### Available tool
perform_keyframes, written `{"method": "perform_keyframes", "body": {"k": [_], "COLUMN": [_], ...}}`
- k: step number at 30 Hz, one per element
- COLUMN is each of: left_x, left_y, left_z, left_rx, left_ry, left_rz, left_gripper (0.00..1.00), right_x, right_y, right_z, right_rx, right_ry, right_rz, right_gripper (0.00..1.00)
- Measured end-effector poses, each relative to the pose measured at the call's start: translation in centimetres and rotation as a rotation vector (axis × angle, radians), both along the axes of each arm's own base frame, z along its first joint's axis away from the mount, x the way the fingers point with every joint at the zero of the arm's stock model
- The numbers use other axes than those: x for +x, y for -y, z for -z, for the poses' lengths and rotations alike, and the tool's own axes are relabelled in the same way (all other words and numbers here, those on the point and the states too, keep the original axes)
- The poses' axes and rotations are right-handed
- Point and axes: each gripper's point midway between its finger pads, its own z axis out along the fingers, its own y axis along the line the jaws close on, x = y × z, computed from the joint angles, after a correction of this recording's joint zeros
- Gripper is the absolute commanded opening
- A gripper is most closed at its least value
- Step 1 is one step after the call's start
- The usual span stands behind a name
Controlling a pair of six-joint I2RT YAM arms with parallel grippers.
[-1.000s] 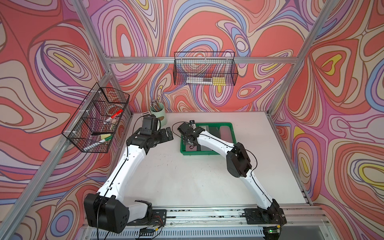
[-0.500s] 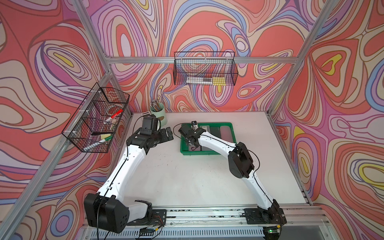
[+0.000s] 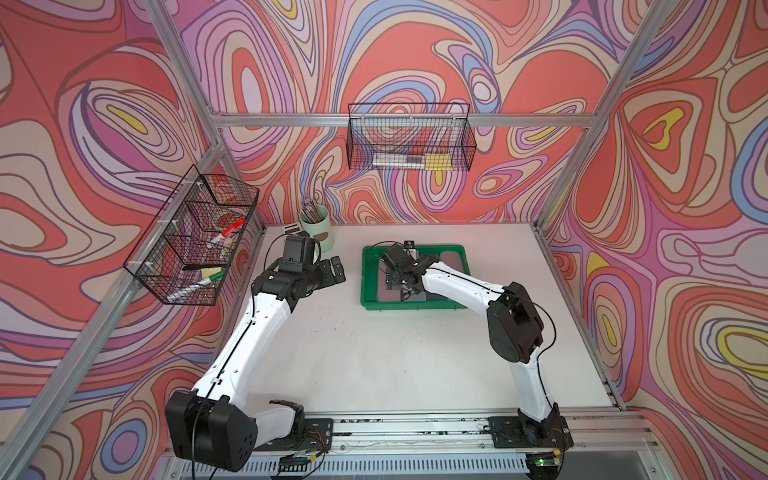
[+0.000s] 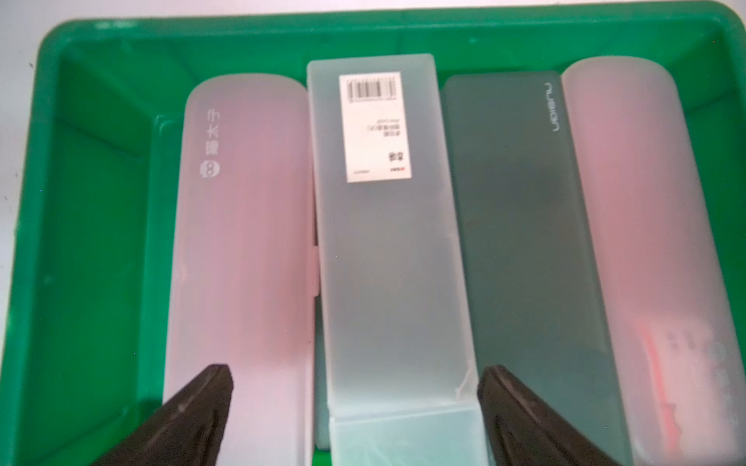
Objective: Put the pencil case into the storage box
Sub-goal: Place the pencil case at the storage box, then reset both arms
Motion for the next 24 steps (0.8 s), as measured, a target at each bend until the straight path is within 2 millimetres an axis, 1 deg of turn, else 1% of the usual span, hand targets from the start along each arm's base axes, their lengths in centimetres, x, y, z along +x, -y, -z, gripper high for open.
{"method": "perform_keyframes", "body": {"k": [2, 5, 7, 9, 11, 12, 13, 14, 16, 18, 20, 21, 24], "left_x": [-0.2, -0.5, -1.1, -1.7, -2.2, -2.3, -2.4, -2.4, -2.3, -2.0, -1.5, -1.2, -0.5], "left_y": [0.0, -0.1, 0.0, 0.0, -0.1, -0.2, -0.3, -0.5, -1.0, -1.5, -2.0, -2.3, -3.3], "left_z": [0.0, 0.0, 0.1, 0.2, 0.0, -0.3, -0.6, -0.6, -0.5, 0.3, 1.7, 2.7, 5.4], "left_rx": [0.001, 0.006, 0.008, 0.010, 0.020, 0.027, 0.039, 0.054, 0.099, 0.153, 0.206, 0.232, 0.290], "left_ry": [0.001, 0.014, 0.036, 0.064, 0.101, 0.133, 0.168, 0.193, 0.241, 0.266, 0.260, 0.247, 0.219], "left_rz": [0.001, 0.012, 0.030, 0.049, 0.061, 0.069, 0.074, 0.075, 0.079, 0.081, 0.077, 0.071, 0.034], "left_gripper": [0.99, 0.99, 0.99, 0.99, 0.99, 0.99, 0.99, 0.99, 0.99, 0.99, 0.99, 0.99, 0.99], "right_x": [0.1, -0.2, -0.7, -1.0, -1.2, -1.2, -1.4, -1.6, -2.1, -2.5, -3.0, -3.3, -4.3], "right_y": [0.5, 0.4, 0.6, 1.1, 1.9, 2.6, 3.5, 4.3, 6.8, 9.7, 12.7, 14.5, 19.6], "right_z": [0.1, 0.0, -0.9, -2.8, -5.6, -7.3, -9.1, -10.4, -13.3, -14.7, -14.7, -14.2, -11.6], "right_rx": [0.014, 0.037, 0.051, 0.061, 0.068, 0.072, 0.073, 0.073, 0.070, 0.041, -0.021, -0.061, -0.138], "right_ry": [0.003, 0.023, 0.055, 0.108, 0.186, 0.237, 0.289, 0.326, 0.417, 0.482, 0.523, 0.529, 0.506], "right_rz": [0.006, -0.015, -0.033, -0.043, -0.040, -0.034, -0.025, -0.016, 0.013, 0.041, 0.071, 0.090, 0.142], "right_gripper": [0.98, 0.98, 0.98, 0.98, 0.98, 0.98, 0.98, 0.98, 0.98, 0.98, 0.98, 0.98, 0.98]}}
